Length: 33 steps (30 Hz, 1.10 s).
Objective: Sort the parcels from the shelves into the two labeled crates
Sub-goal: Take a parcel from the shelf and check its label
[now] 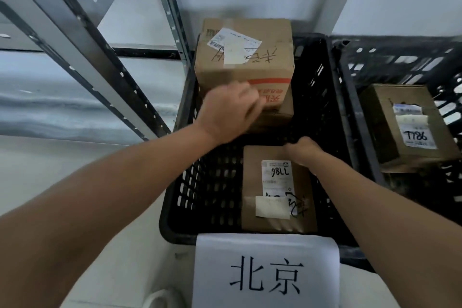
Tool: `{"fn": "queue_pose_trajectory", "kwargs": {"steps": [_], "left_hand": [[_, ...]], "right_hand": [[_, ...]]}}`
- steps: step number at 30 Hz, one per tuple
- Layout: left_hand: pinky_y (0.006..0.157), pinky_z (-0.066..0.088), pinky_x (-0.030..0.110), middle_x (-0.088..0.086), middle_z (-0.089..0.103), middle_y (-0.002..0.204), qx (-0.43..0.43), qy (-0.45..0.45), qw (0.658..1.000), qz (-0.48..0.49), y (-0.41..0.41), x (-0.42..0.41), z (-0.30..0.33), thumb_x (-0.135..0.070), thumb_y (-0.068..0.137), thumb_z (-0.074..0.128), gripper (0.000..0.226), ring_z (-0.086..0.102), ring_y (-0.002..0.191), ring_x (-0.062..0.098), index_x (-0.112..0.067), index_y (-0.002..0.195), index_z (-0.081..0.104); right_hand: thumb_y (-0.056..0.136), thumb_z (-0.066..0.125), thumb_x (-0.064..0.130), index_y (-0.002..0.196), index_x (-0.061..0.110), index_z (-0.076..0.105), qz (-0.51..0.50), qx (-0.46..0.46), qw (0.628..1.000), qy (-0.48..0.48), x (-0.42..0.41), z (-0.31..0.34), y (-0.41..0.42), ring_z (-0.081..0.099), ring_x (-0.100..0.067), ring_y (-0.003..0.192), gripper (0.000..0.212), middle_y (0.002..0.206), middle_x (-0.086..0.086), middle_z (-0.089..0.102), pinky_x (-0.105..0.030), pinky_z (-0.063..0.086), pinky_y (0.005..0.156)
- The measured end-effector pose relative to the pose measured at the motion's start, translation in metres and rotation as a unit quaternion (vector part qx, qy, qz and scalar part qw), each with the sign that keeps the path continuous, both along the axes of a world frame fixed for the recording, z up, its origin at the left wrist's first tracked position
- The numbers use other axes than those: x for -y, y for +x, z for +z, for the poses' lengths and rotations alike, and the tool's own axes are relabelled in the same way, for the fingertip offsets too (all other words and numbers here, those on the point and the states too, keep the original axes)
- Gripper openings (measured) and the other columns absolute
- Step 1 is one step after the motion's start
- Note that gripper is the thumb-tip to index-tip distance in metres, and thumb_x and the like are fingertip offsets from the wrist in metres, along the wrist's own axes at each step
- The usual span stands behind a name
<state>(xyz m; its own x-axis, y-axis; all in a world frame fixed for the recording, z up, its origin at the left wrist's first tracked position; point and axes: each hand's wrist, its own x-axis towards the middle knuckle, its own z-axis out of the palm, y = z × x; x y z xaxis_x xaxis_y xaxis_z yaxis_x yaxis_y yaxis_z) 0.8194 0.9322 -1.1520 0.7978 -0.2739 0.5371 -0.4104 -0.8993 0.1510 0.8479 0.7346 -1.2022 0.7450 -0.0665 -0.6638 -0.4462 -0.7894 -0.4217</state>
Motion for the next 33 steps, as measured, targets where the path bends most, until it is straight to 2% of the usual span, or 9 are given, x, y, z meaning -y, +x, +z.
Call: {"fn": "queue_pose_trajectory", "kwargs": {"steps": [3,6,9,11,13,16,20,26,33], "left_hand": [[0.06,0.044,0.029,0.003,0.065,0.094,-0.277,0.061,0.958,0.038,-0.026,0.02,-0.022,-0.041,0.105,0.041,0.037,0.065,0.08,0.022,-0.014,0.096,0.064],[0.101,0.043,0.039,0.017,0.049,0.147,-0.61,0.03,0.778,0.146,-0.04,0.04,-0.034,-0.041,0.109,0.028,0.053,0.049,0.133,0.032,-0.006,0.144,0.047],[0.117,0.026,0.035,0.009,0.027,0.163,-0.752,-0.152,0.633,0.1,-0.046,0.05,-0.048,-0.039,0.111,0.025,0.054,0.028,0.149,0.027,-0.011,0.157,0.027],[0.101,0.038,0.021,0.012,0.036,0.158,-0.752,-0.272,0.586,0.128,-0.043,0.055,-0.054,-0.033,0.11,0.033,0.052,0.037,0.144,0.026,-0.006,0.154,0.033],[0.086,0.044,0.016,0.017,0.041,0.154,-0.696,-0.308,0.615,0.206,-0.032,0.054,-0.058,-0.033,0.104,0.052,0.062,0.044,0.138,0.028,0.001,0.152,0.032],[0.109,0.04,0.034,0.018,0.036,0.154,-0.635,-0.278,0.676,0.249,-0.007,0.035,-0.056,-0.037,0.091,0.068,0.094,0.04,0.139,0.032,0.002,0.156,0.011],[0.102,0.048,0.044,0.011,0.051,0.138,-0.605,-0.118,0.761,0.204,0.013,0.028,-0.057,-0.045,0.083,0.071,0.083,0.052,0.125,0.032,-0.014,0.148,0.03],[0.115,0.033,0.039,0.01,0.047,0.149,-0.417,-0.009,0.909,0.017,0.019,0.045,-0.065,-0.012,0.093,0.064,0.057,0.04,0.138,0.031,-0.013,0.147,0.046],[0.111,0.036,0.039,0.009,0.034,0.157,-0.428,0.156,0.89,0.002,-0.004,0.006,-0.073,-0.027,0.099,0.053,0.051,0.035,0.14,0.032,-0.02,0.149,0.045]], "right_hand": [[0.099,0.056,0.03,0.152,-0.001,0.022,0.02,-0.028,0.998,-0.046,-0.003,-0.005,-0.008,0.054,-0.033,0.12,0.071,0.138,-0.021,0.049,-0.032,0.046,0.085],[0.103,0.051,0.032,0.151,-0.003,0.029,0.087,-0.063,0.99,-0.094,0.001,-0.006,-0.014,0.055,-0.03,0.12,0.063,0.141,-0.019,0.049,-0.03,0.048,0.091],[0.105,0.046,0.04,0.155,-0.006,0.005,0.121,-0.086,0.984,-0.095,0.006,-0.004,-0.02,0.03,-0.035,0.146,0.08,0.163,-0.023,0.017,-0.033,0.035,0.111],[0.103,0.051,0.042,0.156,-0.001,-0.01,0.088,-0.085,0.991,-0.055,0.006,-0.003,-0.02,0.026,-0.037,0.147,0.091,0.164,-0.022,0.013,-0.037,0.033,0.113],[0.097,0.06,0.044,0.157,0.015,-0.019,0.017,-0.082,0.996,-0.007,0.007,-0.002,-0.017,0.037,-0.04,0.139,0.103,0.161,-0.018,0.024,-0.047,0.048,0.101],[0.091,0.065,0.051,0.158,0.022,0.005,-0.032,-0.106,0.993,0.049,0.008,0.005,-0.015,0.065,-0.035,0.1,0.095,0.146,-0.016,0.044,-0.044,0.058,0.072],[0.094,0.059,0.054,0.144,0.016,0.038,-0.022,-0.191,0.976,0.102,0.017,0.002,-0.022,0.074,-0.035,0.08,0.066,0.124,-0.017,0.059,-0.049,0.062,0.075],[0.096,0.043,0.067,0.146,0.016,0.029,-0.034,-0.272,0.956,0.108,0.023,-0.015,-0.043,0.072,-0.039,0.081,0.072,0.107,-0.032,0.064,-0.046,0.061,0.064],[0.104,0.035,0.042,0.126,0.009,0.052,0.029,-0.201,0.978,0.05,-0.001,-0.024,-0.037,0.072,-0.025,0.067,0.043,0.095,-0.018,0.075,-0.032,0.058,0.062]]}}
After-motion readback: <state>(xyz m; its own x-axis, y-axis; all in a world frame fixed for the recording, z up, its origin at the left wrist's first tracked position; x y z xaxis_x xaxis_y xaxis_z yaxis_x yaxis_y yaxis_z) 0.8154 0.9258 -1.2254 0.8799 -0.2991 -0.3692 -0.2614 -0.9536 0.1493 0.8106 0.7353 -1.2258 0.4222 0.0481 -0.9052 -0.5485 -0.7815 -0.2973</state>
